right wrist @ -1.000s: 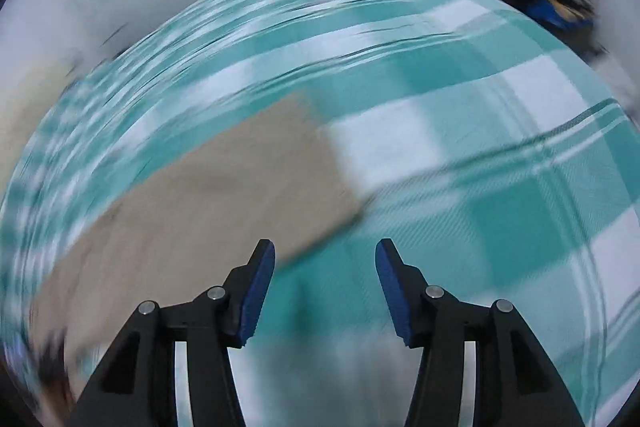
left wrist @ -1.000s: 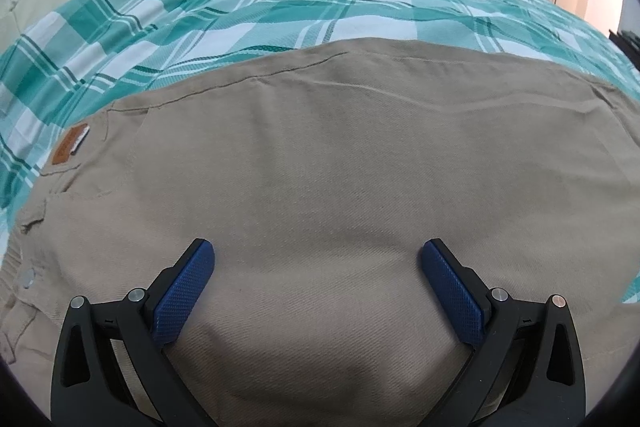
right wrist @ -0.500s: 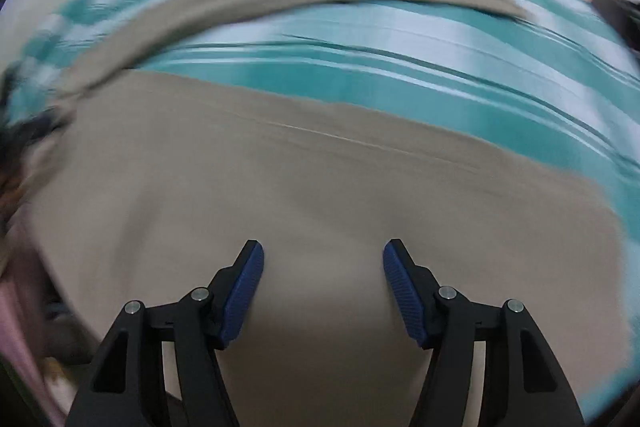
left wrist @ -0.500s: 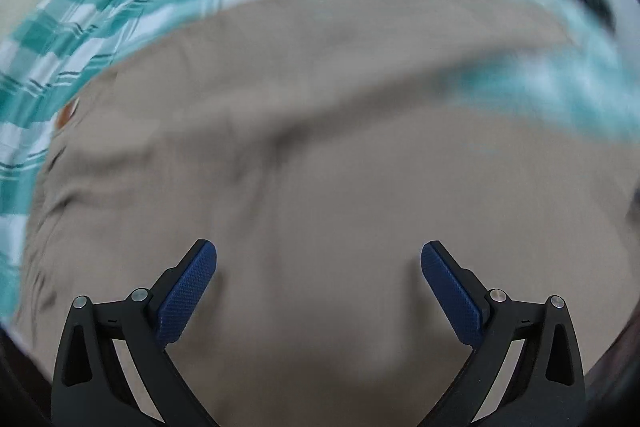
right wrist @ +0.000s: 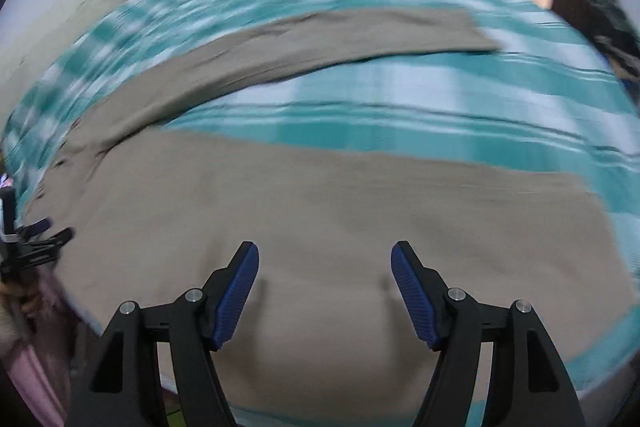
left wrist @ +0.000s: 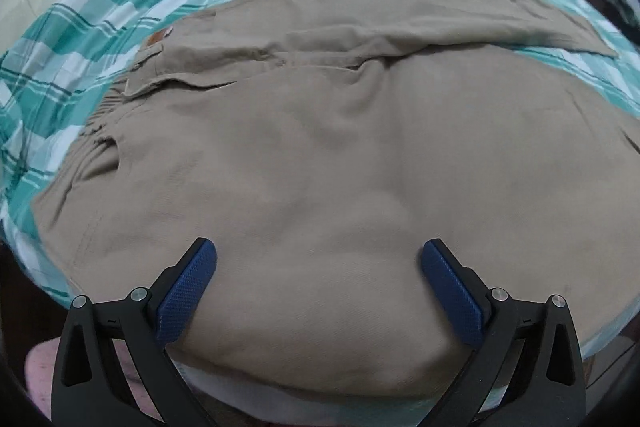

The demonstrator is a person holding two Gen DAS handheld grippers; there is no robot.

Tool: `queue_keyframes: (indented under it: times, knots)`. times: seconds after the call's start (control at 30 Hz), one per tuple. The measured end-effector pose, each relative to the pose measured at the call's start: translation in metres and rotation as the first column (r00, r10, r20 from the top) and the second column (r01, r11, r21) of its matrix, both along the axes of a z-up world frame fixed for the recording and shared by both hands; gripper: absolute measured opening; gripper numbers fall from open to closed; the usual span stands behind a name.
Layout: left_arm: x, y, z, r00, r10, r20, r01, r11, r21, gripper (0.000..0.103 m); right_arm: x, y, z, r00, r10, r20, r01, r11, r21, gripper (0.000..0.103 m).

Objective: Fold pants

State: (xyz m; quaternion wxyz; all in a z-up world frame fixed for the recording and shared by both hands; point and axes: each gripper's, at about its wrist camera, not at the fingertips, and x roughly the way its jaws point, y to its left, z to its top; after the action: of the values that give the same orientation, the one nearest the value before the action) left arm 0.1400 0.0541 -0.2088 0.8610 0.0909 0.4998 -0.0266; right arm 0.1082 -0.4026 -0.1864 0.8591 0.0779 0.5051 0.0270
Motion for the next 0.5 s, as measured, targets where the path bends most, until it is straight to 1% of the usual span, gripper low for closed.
queue_keyframes:
  times: [0.03,0.07,0.1,0.13,0.17,0.2,0.23,0.27,0.33,0.4,0.43,0.5]
  knots:
    - [-0.001,-0.001,0.0,1.0,-0.003,0.005,0.003,1.0,0.005,0.102,0.006,0.014,-0.006,1.0,0.028,-0.012,-0.028,0.999,0.018,0.068]
    - [0.0,-0.002,0.0,1.0,0.0,0.004,0.0,1.0,0.008,0.102,0.001,0.021,-0.012,0.997,0.064,-0.032,-0.063,0.998,0.027,0.068]
    - [0.002,-0.002,0.0,1.0,0.002,0.003,-0.002,1.0,0.004,0.102,-0.001,0.026,-0.02,0.993,0.1,-0.055,-0.099,0.995,0.018,0.069]
    - [0.0,-0.001,0.0,1.0,0.002,0.003,-0.002,1.0,-0.003,0.102,0.001,0.035,-0.028,0.989,0.131,-0.073,-0.133,0.991,-0.022,0.069]
    - [0.001,0.001,0.0,1.0,0.0,0.003,0.0,1.0,-0.009,0.102,-0.001,0.034,-0.036,0.986,0.149,-0.073,-0.154,0.986,-0.058,0.07]
    - [0.002,0.002,0.001,1.0,-0.002,0.002,0.002,1.0,-0.013,0.102,-0.003,0.03,-0.039,0.988,0.136,-0.076,-0.143,0.985,-0.098,0.071]
    - [0.002,0.002,0.001,1.0,-0.006,0.0,0.006,1.0,-0.014,0.102,-0.003,0.021,-0.041,0.993,0.083,-0.087,-0.095,0.986,-0.136,0.072]
    - [0.003,0.001,0.001,1.0,-0.007,-0.001,0.007,1.0,-0.014,0.102,-0.002,0.006,-0.041,0.995,0.015,-0.094,-0.028,0.99,-0.139,0.078]
    - [0.003,0.001,0.001,1.0,-0.008,0.004,0.008,1.0,-0.01,0.102,-0.003,-0.007,-0.039,0.994,-0.036,-0.107,0.022,0.992,-0.121,0.083]
    - [-0.001,-0.001,0.0,1.0,-0.007,0.008,0.007,1.0,-0.003,0.102,0.0,-0.003,-0.031,0.993,-0.054,-0.11,0.039,0.991,-0.127,0.083]
    - [-0.001,-0.002,-0.001,1.0,-0.005,0.011,0.005,1.0,0.001,0.102,0.001,0.003,-0.024,0.995,-0.051,-0.09,0.039,0.992,-0.123,0.083]
    - [-0.001,-0.003,-0.001,1.0,-0.001,0.014,0.001,1.0,0.004,0.102,-0.003,0.015,-0.006,0.999,-0.012,-0.035,0.01,0.998,-0.057,0.082]
